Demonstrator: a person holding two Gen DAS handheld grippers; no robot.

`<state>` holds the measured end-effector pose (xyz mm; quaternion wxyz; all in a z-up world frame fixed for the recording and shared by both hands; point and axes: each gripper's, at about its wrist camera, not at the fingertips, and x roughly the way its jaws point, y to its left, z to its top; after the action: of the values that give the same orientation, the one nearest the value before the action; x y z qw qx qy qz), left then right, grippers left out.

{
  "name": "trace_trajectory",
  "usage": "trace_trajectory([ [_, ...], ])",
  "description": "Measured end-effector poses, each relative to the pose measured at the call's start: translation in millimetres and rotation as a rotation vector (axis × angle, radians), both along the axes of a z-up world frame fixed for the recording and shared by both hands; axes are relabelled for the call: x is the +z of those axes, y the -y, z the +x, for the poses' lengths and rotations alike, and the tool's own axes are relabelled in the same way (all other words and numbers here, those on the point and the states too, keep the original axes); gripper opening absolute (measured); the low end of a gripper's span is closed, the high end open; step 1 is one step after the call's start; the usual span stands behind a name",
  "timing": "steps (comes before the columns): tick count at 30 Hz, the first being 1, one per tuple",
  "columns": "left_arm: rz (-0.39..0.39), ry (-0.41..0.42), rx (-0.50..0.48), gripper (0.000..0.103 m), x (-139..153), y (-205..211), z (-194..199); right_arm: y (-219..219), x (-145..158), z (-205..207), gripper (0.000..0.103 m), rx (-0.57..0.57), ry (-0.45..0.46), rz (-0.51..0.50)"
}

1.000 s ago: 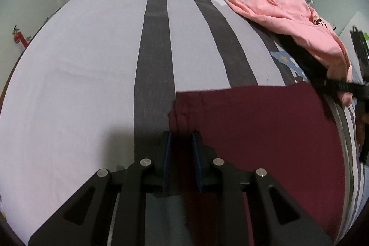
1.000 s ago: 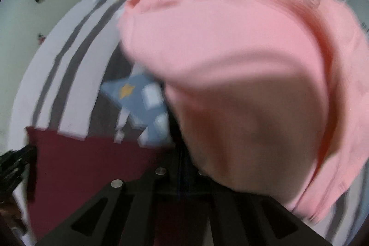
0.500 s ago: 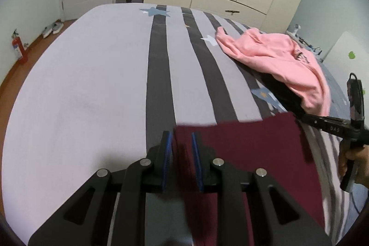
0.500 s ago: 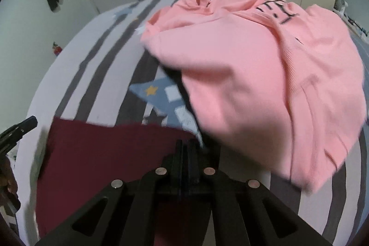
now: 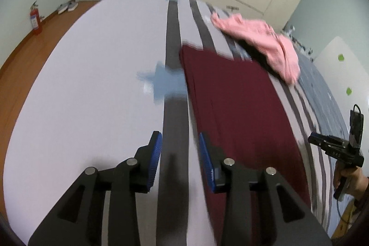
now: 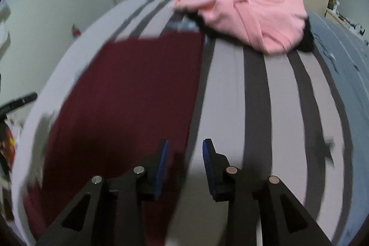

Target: Fold clothes

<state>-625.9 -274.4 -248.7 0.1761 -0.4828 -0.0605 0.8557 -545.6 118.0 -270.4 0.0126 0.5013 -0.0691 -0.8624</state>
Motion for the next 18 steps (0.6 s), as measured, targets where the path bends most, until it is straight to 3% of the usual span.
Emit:
trace_trajectory([
  [6,-0.022,0.107,0.054,0.031,1,13,110,38,-3,100,0.029,0.016,0.066,-0.023],
  [9,-0.008,0.099,0.039,0.031,10,7,140,55,2,135,0.032,0.018,0.071,-0.045],
  [14,-0.075,0.069,-0.027,0.031,-5,-19,154,81,-1,180,0.035,0.016,0.086,-0.081],
  [16,-0.136,0.089,-0.022,0.031,-19,-22,148,90,-5,191,0.035,0.023,0.086,-0.075],
  [18,-0.246,0.112,0.0,0.033,-37,-17,141,96,-13,200,0.035,0.025,0.103,-0.068],
])
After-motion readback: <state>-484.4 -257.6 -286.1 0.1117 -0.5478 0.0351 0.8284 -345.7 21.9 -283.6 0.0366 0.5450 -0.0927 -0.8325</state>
